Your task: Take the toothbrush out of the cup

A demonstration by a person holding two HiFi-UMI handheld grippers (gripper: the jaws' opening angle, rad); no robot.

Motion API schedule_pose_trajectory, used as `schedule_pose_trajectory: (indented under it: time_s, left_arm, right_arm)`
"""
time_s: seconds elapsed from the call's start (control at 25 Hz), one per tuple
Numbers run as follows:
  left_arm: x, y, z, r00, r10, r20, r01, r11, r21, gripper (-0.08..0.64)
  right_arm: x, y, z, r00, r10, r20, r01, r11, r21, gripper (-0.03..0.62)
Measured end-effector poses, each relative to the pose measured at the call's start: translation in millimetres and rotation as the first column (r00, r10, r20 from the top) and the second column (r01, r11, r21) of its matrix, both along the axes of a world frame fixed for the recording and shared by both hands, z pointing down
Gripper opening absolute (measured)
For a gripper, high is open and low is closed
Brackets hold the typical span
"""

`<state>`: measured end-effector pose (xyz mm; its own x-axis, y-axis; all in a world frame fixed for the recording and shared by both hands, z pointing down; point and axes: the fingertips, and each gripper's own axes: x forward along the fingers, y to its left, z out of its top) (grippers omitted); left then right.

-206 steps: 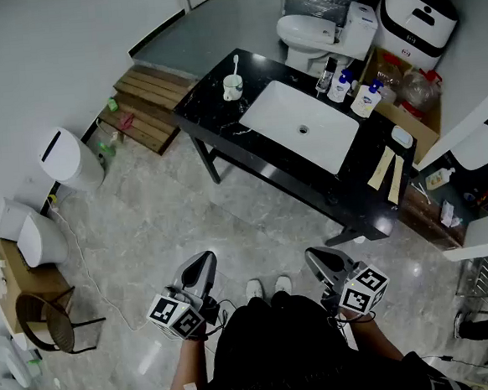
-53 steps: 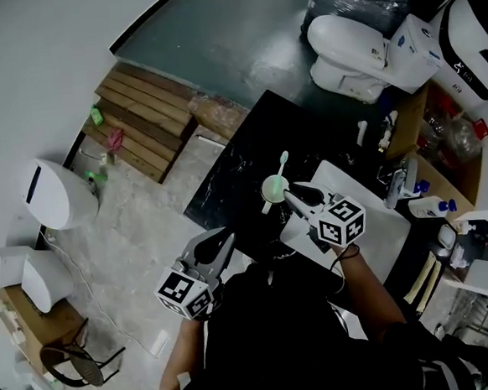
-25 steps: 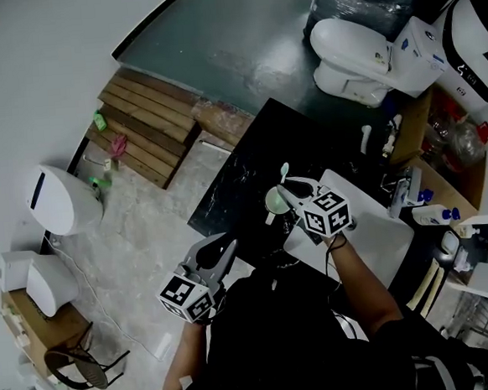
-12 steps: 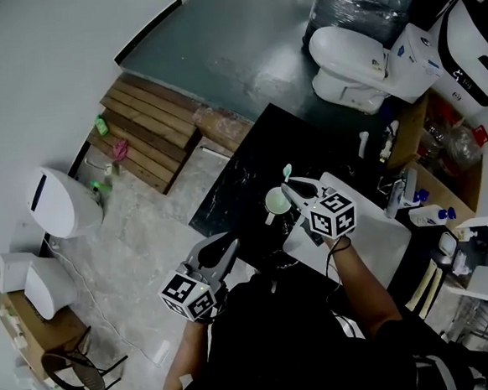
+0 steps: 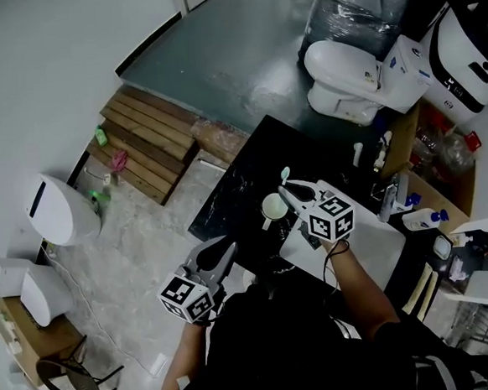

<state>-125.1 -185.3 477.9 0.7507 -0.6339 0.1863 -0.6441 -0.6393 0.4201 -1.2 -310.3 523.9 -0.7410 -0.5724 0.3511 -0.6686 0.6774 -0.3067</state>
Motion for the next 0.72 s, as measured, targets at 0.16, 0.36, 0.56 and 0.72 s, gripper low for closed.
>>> schedule_pose_trajectory:
  time_s: [0.16,0.36,0.56,0.72]
  left_arm:
    - [1,-1,-4,1.0,-0.001,-0.009,0.001,1.0,0.009,0.063]
    - [-2,-1,-8,1.0,-0.013,0.001,0.013,1.0,0.026,0.063]
    - [-6,1,-9,1.0,-0.019,-0.011,0.02,0.999,0.028,0.063]
    - [-4,3,-9,1.0,-0.016,-0.015,0.016,0.999,0.031,0.063]
  right_arm:
    - [-1,1,-11,1.0,-0.014,-0.012,0.014,1.0,0.027,0.04]
    - [0,4,-19,1.0,-0.021,-0.022,0.022,0.999,0.046,0.04]
    - [1,6,-29,1.0,-0.012,-0.015,0.013,0.998,0.062,0.039]
    - [7,8,-35,1.0,-0.003,-0.02,0.004,0.997,0.072,0.038]
